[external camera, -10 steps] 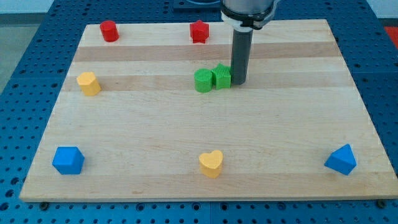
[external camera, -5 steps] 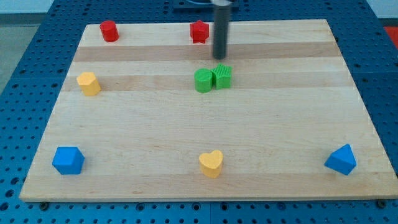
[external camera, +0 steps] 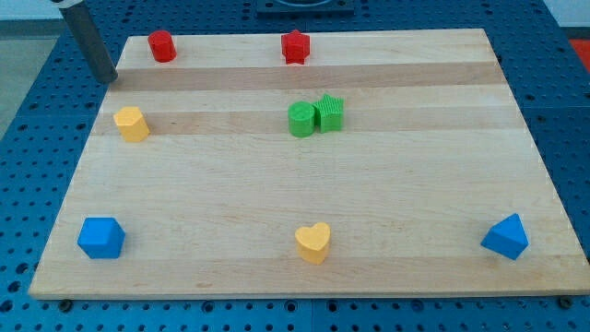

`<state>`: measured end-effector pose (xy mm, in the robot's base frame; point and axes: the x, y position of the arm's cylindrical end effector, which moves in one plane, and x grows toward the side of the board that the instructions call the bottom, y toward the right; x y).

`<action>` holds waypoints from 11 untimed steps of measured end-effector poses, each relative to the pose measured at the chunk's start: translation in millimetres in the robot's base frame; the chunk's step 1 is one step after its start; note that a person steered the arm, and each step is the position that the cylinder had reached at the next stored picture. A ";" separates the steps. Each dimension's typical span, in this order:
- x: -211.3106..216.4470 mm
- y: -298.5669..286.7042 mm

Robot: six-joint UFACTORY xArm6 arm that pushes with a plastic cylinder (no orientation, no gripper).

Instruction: Move the red circle to the left of the red star

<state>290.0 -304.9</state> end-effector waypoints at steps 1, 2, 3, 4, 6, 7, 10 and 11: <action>-39.8 0.2; -79.8 0.1; -98.5 9.3; -98.8 24.7; -84.0 44.7; -72.4 55.9; -42.1 63.0; -67.6 60.4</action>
<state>222.3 -244.5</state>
